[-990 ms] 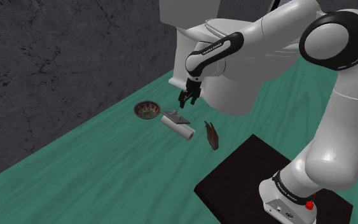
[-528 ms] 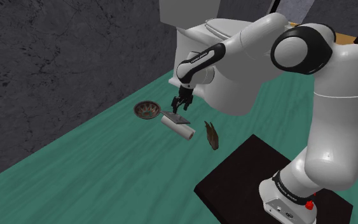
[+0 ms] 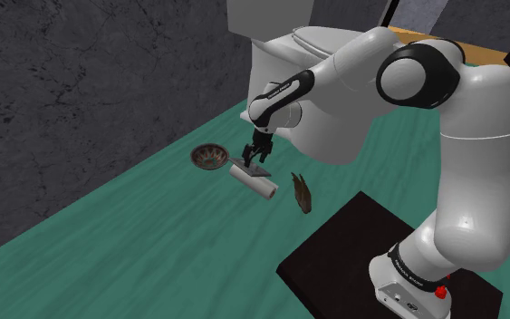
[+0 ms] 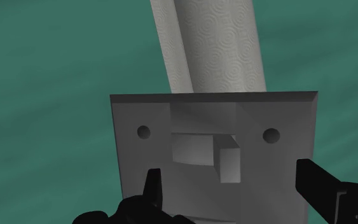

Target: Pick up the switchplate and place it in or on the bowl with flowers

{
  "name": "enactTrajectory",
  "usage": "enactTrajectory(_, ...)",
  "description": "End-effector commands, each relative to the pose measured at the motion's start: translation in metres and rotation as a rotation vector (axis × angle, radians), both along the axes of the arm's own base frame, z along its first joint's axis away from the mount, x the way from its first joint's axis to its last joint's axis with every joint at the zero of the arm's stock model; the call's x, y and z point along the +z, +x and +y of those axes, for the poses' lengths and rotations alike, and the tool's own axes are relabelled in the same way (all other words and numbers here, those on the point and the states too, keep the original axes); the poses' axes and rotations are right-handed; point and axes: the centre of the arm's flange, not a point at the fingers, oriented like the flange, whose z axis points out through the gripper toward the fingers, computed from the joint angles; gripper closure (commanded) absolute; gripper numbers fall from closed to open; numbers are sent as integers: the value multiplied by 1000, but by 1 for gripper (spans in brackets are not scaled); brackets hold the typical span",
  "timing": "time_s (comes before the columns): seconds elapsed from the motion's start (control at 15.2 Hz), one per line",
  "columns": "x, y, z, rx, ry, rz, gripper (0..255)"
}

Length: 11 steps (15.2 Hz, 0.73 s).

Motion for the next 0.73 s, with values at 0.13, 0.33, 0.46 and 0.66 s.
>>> enactTrajectory(0.13,0,0,0,0,0,0,0)
enactTrajectory(0.33,0,0,0,0,0,0,255)
enactTrajectory(0.46,0,0,0,0,0,0,255)
enactTrajectory(0.66,0,0,0,0,0,0,255)
